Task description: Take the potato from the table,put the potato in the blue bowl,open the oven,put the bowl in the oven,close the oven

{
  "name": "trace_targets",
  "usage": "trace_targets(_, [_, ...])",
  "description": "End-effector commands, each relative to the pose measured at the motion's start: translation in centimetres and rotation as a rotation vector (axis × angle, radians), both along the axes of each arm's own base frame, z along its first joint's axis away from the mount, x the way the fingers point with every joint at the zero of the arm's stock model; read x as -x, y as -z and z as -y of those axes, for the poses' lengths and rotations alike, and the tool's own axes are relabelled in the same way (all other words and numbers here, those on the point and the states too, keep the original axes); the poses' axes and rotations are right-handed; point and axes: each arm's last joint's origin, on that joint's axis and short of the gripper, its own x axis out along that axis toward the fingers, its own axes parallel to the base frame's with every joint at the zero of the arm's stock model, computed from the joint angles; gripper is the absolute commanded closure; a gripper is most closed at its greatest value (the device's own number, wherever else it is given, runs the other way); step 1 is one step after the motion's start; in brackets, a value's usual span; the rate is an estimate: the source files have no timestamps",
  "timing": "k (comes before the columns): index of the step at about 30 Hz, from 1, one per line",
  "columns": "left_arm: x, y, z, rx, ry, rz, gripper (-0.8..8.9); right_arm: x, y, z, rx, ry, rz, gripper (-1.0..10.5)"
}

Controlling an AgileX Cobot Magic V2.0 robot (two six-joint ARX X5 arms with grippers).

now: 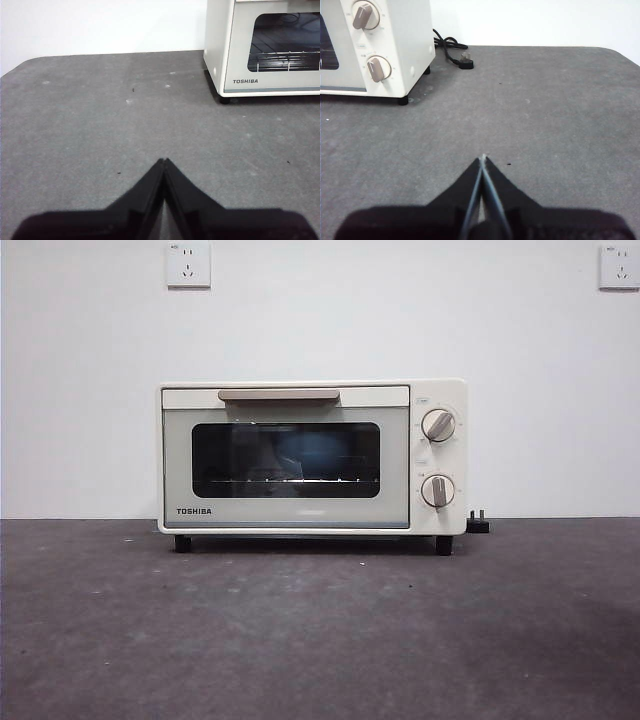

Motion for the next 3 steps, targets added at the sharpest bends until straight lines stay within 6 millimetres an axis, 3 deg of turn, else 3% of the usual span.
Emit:
trace_targets(1, [-0.06,0.26,0.03,0.007,0.005,-0.002,8.17,-0.03,0.24,0.02,0.001,0.005,-0.003,9.5])
trace_targets(3, [-0.06,0.26,0.03,0.007,0.005,-0.002,8.18,-0.03,0.24,0.02,0.001,0.005,-0.003,9.5])
